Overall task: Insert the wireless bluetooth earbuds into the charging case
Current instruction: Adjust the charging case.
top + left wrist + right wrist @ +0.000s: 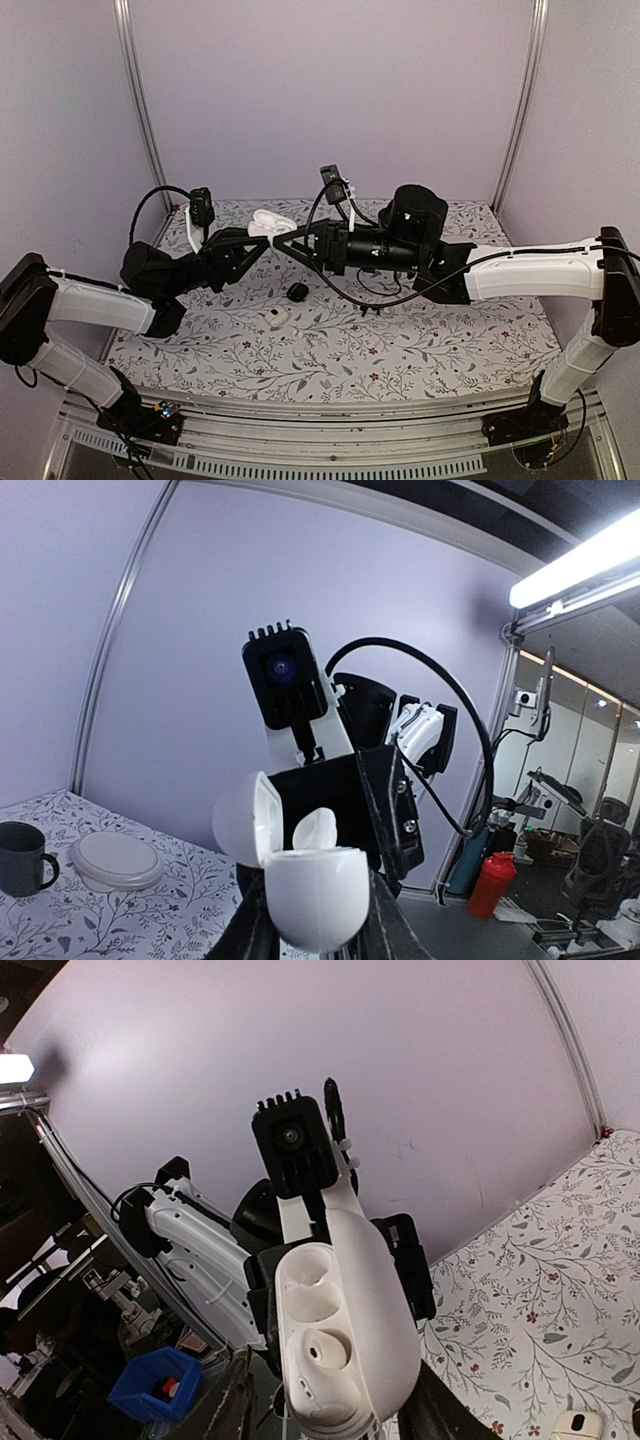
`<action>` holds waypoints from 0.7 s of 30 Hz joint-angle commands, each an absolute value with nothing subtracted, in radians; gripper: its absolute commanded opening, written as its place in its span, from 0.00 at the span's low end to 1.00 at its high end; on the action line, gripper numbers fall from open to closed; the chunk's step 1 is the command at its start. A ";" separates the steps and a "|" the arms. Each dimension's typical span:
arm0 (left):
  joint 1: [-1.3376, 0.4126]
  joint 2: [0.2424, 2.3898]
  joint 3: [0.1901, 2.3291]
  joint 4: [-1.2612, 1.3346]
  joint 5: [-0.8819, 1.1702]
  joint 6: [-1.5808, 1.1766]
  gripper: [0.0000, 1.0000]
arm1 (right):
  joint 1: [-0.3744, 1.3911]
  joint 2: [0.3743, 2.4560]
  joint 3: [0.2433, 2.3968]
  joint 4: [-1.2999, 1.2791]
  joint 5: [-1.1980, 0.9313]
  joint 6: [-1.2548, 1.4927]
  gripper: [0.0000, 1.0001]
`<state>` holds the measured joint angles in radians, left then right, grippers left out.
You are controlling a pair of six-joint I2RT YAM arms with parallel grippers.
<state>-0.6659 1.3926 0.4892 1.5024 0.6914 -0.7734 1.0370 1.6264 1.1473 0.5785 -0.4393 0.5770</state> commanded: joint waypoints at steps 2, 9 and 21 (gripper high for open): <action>-0.678 1.369 0.495 1.480 0.738 -0.714 0.00 | 1.033 1.583 1.142 0.551 -0.425 0.568 0.55; -0.676 1.367 0.473 1.473 0.746 -0.694 0.00 | 1.024 1.536 1.119 0.517 -0.414 0.571 0.64; -0.660 1.369 0.475 1.448 0.769 -0.651 0.00 | 0.990 1.375 1.149 0.153 -0.331 0.496 0.45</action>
<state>-0.6655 1.3842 0.4812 1.4685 0.7486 -0.6865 0.9924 1.4036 1.0691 0.3302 -0.3519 0.5457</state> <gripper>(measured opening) 0.239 0.546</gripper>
